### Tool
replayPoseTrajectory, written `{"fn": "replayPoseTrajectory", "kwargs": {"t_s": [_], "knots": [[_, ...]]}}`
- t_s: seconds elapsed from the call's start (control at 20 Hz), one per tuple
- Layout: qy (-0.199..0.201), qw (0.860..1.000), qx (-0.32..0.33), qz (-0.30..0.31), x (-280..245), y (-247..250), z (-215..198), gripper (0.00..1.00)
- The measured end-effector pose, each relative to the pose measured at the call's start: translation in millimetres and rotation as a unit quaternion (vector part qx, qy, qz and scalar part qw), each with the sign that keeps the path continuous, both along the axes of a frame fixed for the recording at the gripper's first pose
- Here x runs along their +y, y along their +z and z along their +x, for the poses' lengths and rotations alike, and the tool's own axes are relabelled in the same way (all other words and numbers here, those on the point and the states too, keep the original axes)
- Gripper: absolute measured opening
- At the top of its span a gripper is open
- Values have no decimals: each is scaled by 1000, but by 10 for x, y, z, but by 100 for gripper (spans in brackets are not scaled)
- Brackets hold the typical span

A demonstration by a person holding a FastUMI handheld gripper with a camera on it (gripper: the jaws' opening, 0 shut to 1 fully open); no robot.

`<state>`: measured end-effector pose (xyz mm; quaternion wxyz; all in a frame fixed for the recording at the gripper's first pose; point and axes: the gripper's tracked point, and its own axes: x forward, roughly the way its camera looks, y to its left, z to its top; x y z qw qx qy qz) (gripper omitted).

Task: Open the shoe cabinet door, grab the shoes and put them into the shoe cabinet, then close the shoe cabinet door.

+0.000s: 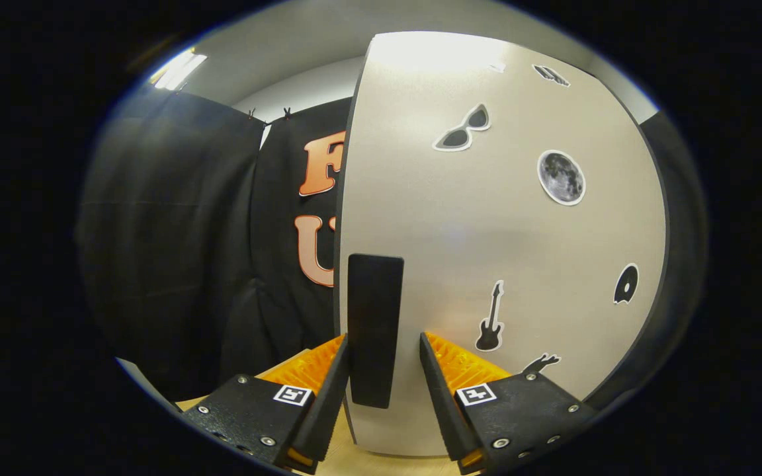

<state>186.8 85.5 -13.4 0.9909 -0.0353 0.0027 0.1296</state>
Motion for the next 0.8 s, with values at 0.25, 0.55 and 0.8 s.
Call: {"fn": "replayPoseTrajectory", "kwargs": {"t_s": [0.25, 0.55, 0.8], "knots": [[-11, 1000, 2, 3, -19, 26, 48, 67], [-10, 1000, 7, 9, 4, 1, 59, 67], [-20, 999, 29, 17, -5, -70, -39, 70]]}}
